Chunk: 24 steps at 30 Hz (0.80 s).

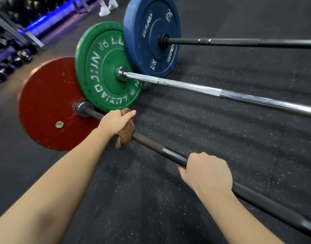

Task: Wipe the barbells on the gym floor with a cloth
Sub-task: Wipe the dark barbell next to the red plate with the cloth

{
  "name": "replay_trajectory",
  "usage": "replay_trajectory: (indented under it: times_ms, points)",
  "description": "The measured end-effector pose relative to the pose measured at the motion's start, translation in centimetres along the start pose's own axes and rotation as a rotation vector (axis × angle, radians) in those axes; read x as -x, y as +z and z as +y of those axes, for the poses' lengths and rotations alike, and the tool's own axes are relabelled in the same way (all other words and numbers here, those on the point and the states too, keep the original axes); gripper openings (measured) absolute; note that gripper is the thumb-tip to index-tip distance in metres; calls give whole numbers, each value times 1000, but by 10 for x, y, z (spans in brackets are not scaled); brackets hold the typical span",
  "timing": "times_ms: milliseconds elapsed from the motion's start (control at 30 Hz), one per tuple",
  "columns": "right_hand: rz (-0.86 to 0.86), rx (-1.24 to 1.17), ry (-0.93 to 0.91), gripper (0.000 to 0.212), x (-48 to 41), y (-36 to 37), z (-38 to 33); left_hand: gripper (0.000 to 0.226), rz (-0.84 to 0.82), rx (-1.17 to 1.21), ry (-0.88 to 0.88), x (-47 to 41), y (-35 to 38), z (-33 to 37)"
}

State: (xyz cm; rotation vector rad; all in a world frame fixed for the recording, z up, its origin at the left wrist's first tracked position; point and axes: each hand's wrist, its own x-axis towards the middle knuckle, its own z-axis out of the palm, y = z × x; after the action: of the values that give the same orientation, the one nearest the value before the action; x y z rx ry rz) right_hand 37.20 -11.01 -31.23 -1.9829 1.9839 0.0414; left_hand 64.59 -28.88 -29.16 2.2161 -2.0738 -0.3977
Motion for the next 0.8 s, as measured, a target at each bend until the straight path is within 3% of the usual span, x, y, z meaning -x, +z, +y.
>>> replay_trajectory:
  times_ms: [100, 200, 267, 333, 467, 667, 800]
  points:
    - [11, 5, 4, 40, 1, 0, 0, 64, 5, -40, 26, 28, 4, 13]
    - [22, 4, 6, 42, 1, 0, -1, 44, 81, -180, 343, 56, 11, 10]
    - [19, 8, 6, 44, 2, 0, -1, 32, 59, -126, 431, 63, 4, 3]
    - [17, 6, 13, 46, 1, 1, 0, 30, -3, -186, 403, 52, -6, -8]
    - [21, 14, 21, 50, 0, 2, -1, 56, -26, -301, 209, 10, -32, -58]
    - [23, 43, 46, 49, -1, 2, -4, 45, 156, -52, 1, -1, -6, -55]
    - [55, 49, 67, 54, 1, 0, -7, 47, 162, 43, 57, 19, 7, -38]
